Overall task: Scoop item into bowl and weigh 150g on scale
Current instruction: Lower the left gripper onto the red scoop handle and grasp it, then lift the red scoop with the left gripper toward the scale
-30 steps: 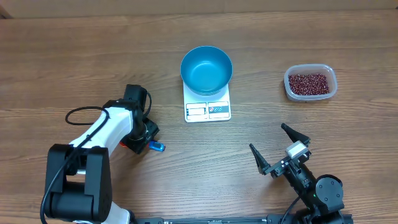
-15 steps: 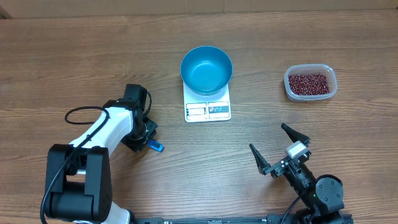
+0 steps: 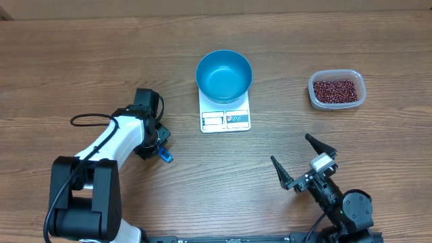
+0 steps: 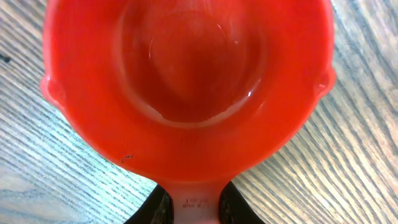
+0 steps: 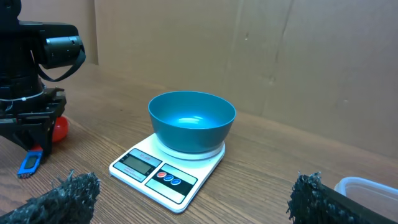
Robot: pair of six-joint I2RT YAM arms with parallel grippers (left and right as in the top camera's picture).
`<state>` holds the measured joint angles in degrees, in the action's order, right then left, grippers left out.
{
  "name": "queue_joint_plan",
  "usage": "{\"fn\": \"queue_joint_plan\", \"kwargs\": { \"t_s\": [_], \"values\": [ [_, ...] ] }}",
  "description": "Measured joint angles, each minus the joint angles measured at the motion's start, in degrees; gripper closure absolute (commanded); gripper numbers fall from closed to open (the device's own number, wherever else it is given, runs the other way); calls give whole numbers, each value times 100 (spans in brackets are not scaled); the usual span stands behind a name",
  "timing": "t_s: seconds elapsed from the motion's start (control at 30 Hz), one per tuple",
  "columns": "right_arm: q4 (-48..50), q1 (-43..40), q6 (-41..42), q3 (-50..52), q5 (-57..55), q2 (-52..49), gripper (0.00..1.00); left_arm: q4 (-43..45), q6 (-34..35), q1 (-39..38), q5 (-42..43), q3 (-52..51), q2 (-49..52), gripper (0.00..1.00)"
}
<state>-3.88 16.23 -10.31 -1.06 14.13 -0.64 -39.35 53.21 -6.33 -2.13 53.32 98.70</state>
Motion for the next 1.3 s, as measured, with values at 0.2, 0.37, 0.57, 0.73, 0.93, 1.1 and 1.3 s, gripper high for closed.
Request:
{"fn": "queue_joint_plan", "kwargs": {
  "t_s": [0.2,0.37,0.57,0.73,0.93,1.1,1.3],
  "values": [
    [2,0,2,0,0,0,0,-4,-267,0,0,92,55,94],
    [2,0,2,0,0,0,0,-26,-439,0,68,308,195,96],
    [2,0,2,0,0,0,0,-398,-619,-9,129,901,225,96],
    [0,0,0,0,0,0,0,-671,-831,-232,129,1617,225,96],
    [0,-2,2,0,0,0,0,-1032,-1049,-662,146,2426,225,96],
    [2,0,0,0,2,0,0,-1300,-1172,-986,146,2938,225,96],
    [-2,-2,2,0,2,0,0,-1661,-1069,-1272,170,3421,216,96]
  ]
}}
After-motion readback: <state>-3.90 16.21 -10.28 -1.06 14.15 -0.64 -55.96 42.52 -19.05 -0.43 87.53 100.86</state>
